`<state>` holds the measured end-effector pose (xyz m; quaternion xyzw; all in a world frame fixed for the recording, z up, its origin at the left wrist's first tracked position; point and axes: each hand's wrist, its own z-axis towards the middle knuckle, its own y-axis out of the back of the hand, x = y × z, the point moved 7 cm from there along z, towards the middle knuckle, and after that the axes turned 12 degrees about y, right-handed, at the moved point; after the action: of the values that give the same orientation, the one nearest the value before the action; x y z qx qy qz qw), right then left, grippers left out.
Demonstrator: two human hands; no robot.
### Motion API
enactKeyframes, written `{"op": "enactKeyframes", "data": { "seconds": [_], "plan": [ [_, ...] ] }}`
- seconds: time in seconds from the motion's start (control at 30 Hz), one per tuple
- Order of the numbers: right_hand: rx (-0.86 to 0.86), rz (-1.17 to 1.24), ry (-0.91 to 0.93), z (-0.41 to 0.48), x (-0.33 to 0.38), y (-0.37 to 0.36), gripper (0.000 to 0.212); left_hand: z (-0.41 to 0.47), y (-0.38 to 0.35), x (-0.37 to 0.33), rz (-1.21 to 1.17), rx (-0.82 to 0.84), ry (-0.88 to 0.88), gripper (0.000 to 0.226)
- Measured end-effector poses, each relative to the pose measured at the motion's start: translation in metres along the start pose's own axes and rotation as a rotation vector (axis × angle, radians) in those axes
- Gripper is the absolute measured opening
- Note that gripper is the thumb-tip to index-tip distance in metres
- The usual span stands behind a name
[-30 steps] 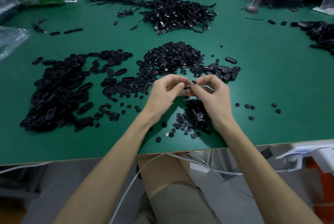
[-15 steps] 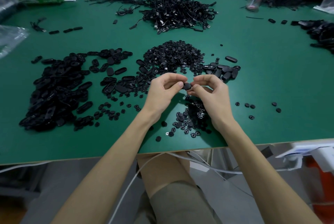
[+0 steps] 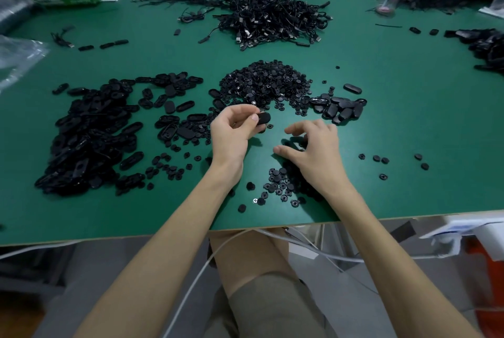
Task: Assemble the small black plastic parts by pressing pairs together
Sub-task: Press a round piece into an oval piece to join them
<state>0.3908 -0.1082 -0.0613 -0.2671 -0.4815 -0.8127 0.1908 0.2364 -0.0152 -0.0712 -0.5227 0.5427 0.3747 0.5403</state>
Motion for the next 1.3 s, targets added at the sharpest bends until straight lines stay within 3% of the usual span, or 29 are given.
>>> {"op": "enactKeyframes", "data": {
  "seconds": [0.3, 0.6, 1.0, 1.3],
  "plan": [
    [0.009, -0.031, -0.012, 0.002, 0.001, -0.001, 0.006, -0.003, -0.006, -0.002, 0.042, 0.05, -0.041, 0.017],
    [-0.006, 0.044, -0.014, 0.001, 0.004, 0.001, 0.009, -0.002, -0.009, 0.0, 0.089, 0.08, -0.028, 0.019],
    [-0.271, 0.267, -0.011, -0.004, 0.005, 0.021, 0.008, -0.004, -0.017, -0.001, 0.205, 0.136, -0.071, 0.017],
    [-0.28, 0.359, -0.079, -0.006, 0.001, 0.023, 0.008, -0.005, -0.018, -0.001, 0.182, 0.16, -0.069, 0.017]
  ]
}}
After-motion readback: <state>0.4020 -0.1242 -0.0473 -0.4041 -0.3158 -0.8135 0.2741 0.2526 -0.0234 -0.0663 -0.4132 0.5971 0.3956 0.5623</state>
